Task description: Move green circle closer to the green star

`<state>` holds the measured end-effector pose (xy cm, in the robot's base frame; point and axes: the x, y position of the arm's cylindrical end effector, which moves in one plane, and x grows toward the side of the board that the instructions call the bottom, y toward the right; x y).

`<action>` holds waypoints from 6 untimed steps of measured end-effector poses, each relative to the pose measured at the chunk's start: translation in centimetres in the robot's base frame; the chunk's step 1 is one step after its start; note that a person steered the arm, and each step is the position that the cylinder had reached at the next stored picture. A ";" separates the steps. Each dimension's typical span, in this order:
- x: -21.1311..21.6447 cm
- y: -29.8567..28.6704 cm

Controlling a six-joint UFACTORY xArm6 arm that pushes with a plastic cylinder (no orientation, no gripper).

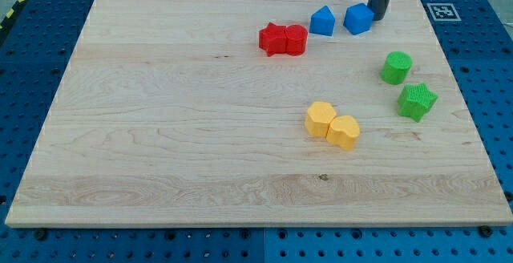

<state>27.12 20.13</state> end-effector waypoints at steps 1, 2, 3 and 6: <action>0.8 -0.4; 1.4 -2.2; 1.5 -3.2; 9.6 -2.1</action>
